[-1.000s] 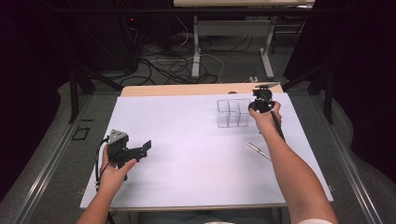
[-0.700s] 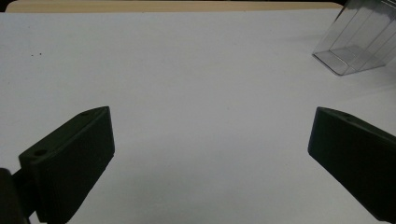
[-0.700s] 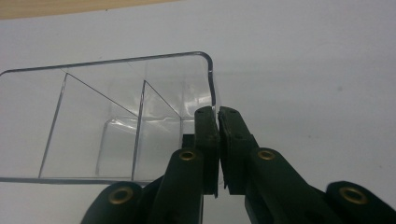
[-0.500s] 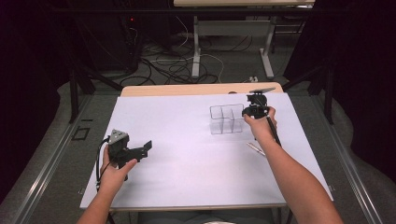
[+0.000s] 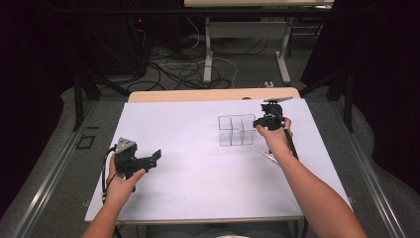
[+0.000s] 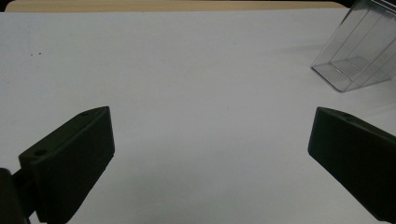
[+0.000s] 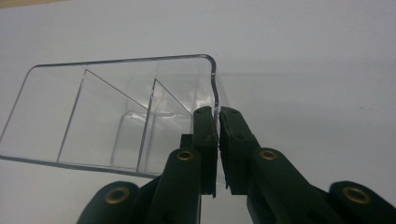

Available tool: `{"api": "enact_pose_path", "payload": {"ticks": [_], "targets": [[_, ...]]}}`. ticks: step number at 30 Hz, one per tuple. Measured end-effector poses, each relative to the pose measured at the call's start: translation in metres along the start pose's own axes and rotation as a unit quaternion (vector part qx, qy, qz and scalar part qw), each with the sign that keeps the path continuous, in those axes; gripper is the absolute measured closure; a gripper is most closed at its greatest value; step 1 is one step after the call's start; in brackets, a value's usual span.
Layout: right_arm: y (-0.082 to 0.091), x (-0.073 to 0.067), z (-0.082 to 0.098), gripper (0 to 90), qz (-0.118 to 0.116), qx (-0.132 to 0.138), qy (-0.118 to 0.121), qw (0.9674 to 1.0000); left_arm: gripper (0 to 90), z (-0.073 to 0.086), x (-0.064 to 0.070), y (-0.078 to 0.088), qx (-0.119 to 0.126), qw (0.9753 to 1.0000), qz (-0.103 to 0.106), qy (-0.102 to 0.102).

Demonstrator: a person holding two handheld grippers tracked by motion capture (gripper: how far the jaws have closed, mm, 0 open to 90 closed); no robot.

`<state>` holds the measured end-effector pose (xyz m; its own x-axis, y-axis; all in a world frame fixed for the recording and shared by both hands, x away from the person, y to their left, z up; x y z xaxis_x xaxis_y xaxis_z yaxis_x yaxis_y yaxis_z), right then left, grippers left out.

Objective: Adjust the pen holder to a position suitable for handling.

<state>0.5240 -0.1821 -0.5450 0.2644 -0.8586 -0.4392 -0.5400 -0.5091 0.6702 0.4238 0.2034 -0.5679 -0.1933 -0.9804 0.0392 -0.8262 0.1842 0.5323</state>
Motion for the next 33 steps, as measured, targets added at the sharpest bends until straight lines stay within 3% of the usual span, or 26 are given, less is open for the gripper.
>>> {"api": "enact_pose_path", "payload": {"ticks": [6,7,13,20,25,33], "targets": [[0.013,-0.001,-0.008,89.0,-0.015,0.027,0.001,0.9995,0.6,0.0,0.0,0.0,0.001,1.0,0.0,-0.001],[0.015,0.002,-0.009,90.0,-0.003,0.03,0.001,0.9996,0.6,0.001,0.0,0.0,-0.006,1.0,0.001,-0.003],[0.012,0.012,-0.006,90.0,0.006,0.015,0.009,0.9998,0.6,0.0,0.001,0.0,-0.002,1.0,0.0,-0.005],[0.0,0.011,0.002,90.0,0.007,0.005,0.011,0.9999,0.6,0.001,0.0,0.0,-0.007,1.0,0.002,-0.005],[-0.004,0.007,0.005,90.0,0.008,0.005,0.019,0.9998,0.6,0.001,0.0,0.0,-0.007,1.0,0.001,-0.005],[-0.013,-0.014,0.006,90.0,-0.012,0.009,0.029,0.9995,0.6,0.001,0.002,-0.002,-0.007,0.9999,0.001,-0.008]]}}
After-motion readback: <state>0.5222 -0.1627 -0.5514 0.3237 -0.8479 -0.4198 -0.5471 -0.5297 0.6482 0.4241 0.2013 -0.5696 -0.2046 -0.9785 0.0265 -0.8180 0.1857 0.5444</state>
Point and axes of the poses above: each handheld gripper's, and its own axes: y roughly backward along the jaws, z roughly out of its underside, x roughly to its right, the point moved 9 cm from there along -y, roughly forward along the jaws, and after that the axes turned 13 degrees about -z, right-handed, at the moved point
